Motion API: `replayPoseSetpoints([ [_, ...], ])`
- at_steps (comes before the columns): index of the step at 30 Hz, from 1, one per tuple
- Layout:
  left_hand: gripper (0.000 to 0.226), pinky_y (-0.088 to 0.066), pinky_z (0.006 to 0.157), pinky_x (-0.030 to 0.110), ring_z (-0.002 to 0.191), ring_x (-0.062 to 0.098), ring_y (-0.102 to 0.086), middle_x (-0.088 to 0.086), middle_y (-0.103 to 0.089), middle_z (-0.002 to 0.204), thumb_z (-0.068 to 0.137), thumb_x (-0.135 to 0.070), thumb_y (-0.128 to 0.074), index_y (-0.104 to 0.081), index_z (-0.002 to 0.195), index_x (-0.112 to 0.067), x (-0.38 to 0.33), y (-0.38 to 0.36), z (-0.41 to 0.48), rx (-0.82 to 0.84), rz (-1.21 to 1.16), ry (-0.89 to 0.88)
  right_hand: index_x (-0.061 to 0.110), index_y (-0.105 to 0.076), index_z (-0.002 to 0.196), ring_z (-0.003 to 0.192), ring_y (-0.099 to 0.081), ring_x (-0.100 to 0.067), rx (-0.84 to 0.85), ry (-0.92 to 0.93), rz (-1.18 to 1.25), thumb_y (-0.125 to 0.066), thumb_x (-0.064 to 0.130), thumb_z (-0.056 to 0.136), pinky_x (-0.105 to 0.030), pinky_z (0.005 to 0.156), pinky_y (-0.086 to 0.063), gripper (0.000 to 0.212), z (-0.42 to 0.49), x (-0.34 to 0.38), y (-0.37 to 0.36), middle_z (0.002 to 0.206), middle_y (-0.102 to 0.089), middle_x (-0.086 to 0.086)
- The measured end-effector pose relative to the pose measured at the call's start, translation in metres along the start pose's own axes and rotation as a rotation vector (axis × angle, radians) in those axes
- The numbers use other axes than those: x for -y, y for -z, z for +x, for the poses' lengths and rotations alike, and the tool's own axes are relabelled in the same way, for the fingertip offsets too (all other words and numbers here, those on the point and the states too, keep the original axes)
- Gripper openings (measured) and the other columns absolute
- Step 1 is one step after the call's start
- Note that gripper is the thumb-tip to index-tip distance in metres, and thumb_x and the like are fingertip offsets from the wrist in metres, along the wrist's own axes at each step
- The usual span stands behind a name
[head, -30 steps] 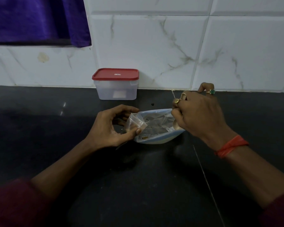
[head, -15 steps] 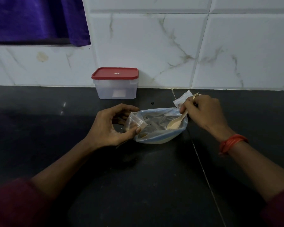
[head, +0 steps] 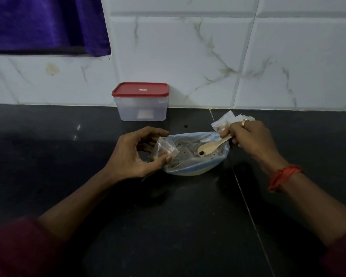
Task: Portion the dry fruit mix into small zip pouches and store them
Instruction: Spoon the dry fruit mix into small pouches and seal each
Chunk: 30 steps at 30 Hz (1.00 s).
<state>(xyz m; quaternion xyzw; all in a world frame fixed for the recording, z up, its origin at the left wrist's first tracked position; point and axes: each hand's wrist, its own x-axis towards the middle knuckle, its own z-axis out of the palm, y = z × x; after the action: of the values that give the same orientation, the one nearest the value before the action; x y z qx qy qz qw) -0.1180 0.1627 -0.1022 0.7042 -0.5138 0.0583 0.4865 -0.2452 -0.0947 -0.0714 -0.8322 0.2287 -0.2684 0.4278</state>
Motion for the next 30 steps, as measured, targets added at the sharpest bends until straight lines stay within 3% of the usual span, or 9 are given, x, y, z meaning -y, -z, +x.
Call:
replayPoseSetpoints([
  [3, 0.055, -0.060, 0.083, 0.030, 0.106, 0.014, -0.069, -0.006, -0.070, 0.118, 0.077, -0.032, -0.084, -0.064, 0.126, -0.015, 0.000, 0.001, 0.000, 0.009, -0.010, 0.003, 0.028, -0.077, 0.073, 0.084, -0.062, -0.014, 0.046, 0.084, 0.010, -0.055, 0.016, 0.092, -0.029, 0.074, -0.049, 0.031, -0.005, 0.003, -0.009, 0.077, -0.068, 0.006],
  [9, 0.055, -0.060, 0.083, 0.029, 0.105, 0.012, -0.069, -0.005, -0.070, 0.118, 0.076, -0.030, -0.084, -0.064, 0.125, -0.014, -0.001, 0.000, 0.000, -0.002, 0.008, -0.004, 0.038, -0.077, 0.088, 0.071, -0.065, -0.011, 0.117, 0.333, -0.107, -0.062, 0.023, 0.091, -0.034, 0.065, -0.053, 0.022, -0.014, 0.009, -0.024, 0.074, -0.070, 0.015],
  [12, 0.054, -0.060, 0.083, 0.030, 0.104, 0.013, -0.070, -0.005, -0.071, 0.116, 0.076, -0.027, -0.085, -0.065, 0.125, -0.013, 0.000, -0.001, 0.001, -0.011, 0.009, -0.003, 0.043, -0.075, 0.090, 0.056, -0.056, -0.002, 0.164, 0.441, -0.229, -0.065, 0.026, 0.090, -0.021, 0.059, -0.033, 0.020, -0.017, 0.007, -0.027, 0.065, -0.065, 0.025],
  [14, 0.056, -0.060, 0.083, 0.028, 0.104, 0.013, -0.070, -0.006, -0.070, 0.116, 0.076, -0.034, -0.084, -0.064, 0.125, -0.014, -0.001, 0.000, 0.001, -0.006, 0.000, -0.008, 0.047, -0.073, 0.088, 0.059, -0.056, -0.001, 0.185, 0.466, -0.283, -0.065, 0.028, 0.090, -0.023, 0.062, -0.031, 0.021, -0.019, 0.009, -0.027, 0.069, -0.064, 0.031],
  [18, 0.056, -0.060, 0.084, 0.027, 0.105, 0.012, -0.069, -0.006, -0.070, 0.117, 0.076, -0.033, -0.084, -0.064, 0.125, -0.014, -0.001, 0.001, 0.000, 0.002, -0.004, 0.002, 0.048, -0.073, 0.082, 0.061, -0.060, -0.007, 0.289, 0.367, -0.199, -0.062, 0.023, 0.092, -0.030, 0.058, -0.044, 0.029, -0.017, 0.010, -0.029, 0.074, -0.070, 0.020],
  [20, 0.054, -0.060, 0.084, 0.029, 0.105, 0.012, -0.069, -0.006, -0.070, 0.117, 0.076, -0.026, -0.086, -0.064, 0.125, -0.013, 0.000, 0.000, 0.000, -0.002, 0.008, 0.008, 0.045, -0.076, 0.081, 0.076, -0.067, -0.016, 0.353, 0.298, -0.146, -0.057, 0.026, 0.091, -0.045, 0.075, -0.056, 0.029, -0.018, 0.012, -0.031, 0.081, -0.074, 0.012],
  [23, 0.055, -0.060, 0.083, 0.029, 0.105, 0.012, -0.069, -0.006, -0.070, 0.117, 0.077, -0.029, -0.086, -0.064, 0.125, -0.014, 0.000, 0.000, 0.000, -0.001, 0.011, 0.002, 0.048, -0.076, 0.079, 0.088, -0.067, -0.030, 0.418, 0.213, -0.105, -0.049, 0.031, 0.087, -0.055, 0.093, -0.051, 0.033, -0.019, 0.012, -0.035, 0.083, -0.075, 0.006],
  [27, 0.054, -0.061, 0.082, 0.031, 0.104, 0.013, -0.070, -0.005, -0.071, 0.116, 0.076, -0.029, -0.085, -0.065, 0.125, -0.014, 0.001, 0.000, 0.000, -0.009, 0.013, 0.003, 0.039, -0.079, 0.080, 0.094, -0.066, -0.031, 0.420, 0.157, -0.078, -0.046, 0.026, 0.092, -0.051, 0.096, -0.046, 0.037, -0.017, 0.009, -0.038, 0.076, -0.075, 0.004],
  [30, 0.056, -0.061, 0.083, 0.031, 0.105, 0.014, -0.070, -0.006, -0.071, 0.116, 0.076, -0.036, -0.082, -0.065, 0.125, -0.015, 0.001, 0.001, 0.000, -0.011, -0.003, 0.010, 0.030, -0.080, 0.084, 0.085, -0.066, -0.016, 0.344, 0.132, 0.003, -0.048, 0.020, 0.097, -0.037, 0.085, -0.047, 0.037, -0.018, 0.010, -0.036, 0.070, -0.072, 0.001],
])
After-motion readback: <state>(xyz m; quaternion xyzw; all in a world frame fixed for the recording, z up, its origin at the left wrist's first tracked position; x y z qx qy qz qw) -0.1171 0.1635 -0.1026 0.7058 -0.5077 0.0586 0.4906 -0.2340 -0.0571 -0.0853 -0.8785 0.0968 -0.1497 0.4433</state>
